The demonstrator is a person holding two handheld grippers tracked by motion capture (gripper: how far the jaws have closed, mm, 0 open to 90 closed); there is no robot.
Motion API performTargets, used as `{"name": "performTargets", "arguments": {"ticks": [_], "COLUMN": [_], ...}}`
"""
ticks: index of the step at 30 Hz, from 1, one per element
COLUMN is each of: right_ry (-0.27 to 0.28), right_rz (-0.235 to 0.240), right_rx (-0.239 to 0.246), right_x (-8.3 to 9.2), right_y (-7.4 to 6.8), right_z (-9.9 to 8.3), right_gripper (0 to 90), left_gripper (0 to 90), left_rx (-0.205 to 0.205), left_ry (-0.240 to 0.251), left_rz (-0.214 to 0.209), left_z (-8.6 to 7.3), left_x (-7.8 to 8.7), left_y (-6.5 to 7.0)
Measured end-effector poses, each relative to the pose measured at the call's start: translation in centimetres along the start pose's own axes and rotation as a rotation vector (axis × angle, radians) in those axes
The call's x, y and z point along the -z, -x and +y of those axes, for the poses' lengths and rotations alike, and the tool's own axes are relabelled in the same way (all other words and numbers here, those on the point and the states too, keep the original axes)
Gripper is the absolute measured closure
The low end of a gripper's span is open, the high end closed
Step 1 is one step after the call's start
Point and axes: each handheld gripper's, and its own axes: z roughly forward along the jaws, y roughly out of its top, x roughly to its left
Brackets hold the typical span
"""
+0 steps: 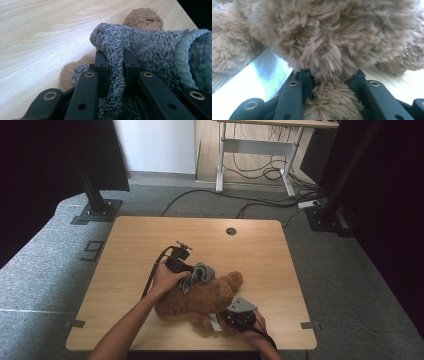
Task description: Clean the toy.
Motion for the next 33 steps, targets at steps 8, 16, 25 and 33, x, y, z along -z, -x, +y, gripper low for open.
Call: {"name": "performTargets", "arguments": {"ticks": [8, 16, 25, 33], "right_ry": [-0.001, 0.000, 0.017, 0.054], "right_rz": [-0.001, -0.003, 0.015, 0.045], "right_rx": [-0.002, -0.006, -0.034, -0.064], "right_x": [0.0, 0.0, 0.1, 0.9], "right_y": [0.1, 0.1, 0.4, 0.9], "right_z": [0.0, 0.0, -0.1, -0.1], "right_gripper": [65.2, 65.1, 63.0, 48.4], "left_gripper": [76.7, 76.6, 76.5, 76.4], "left_rx": [0.057, 0.118, 0.168, 0.165], "left_ry": [0.052, 0.080, 0.075, 0.074], "left_rz": [-0.007, 0.041, 0.048, 0.044], "left_z": [-1.8, -3.5, -5.1, -5.1], "left_x": [1.9, 3.7, 3.5, 3.2], "left_y": [-2.7, -5.5, -7.5, -7.4]}}
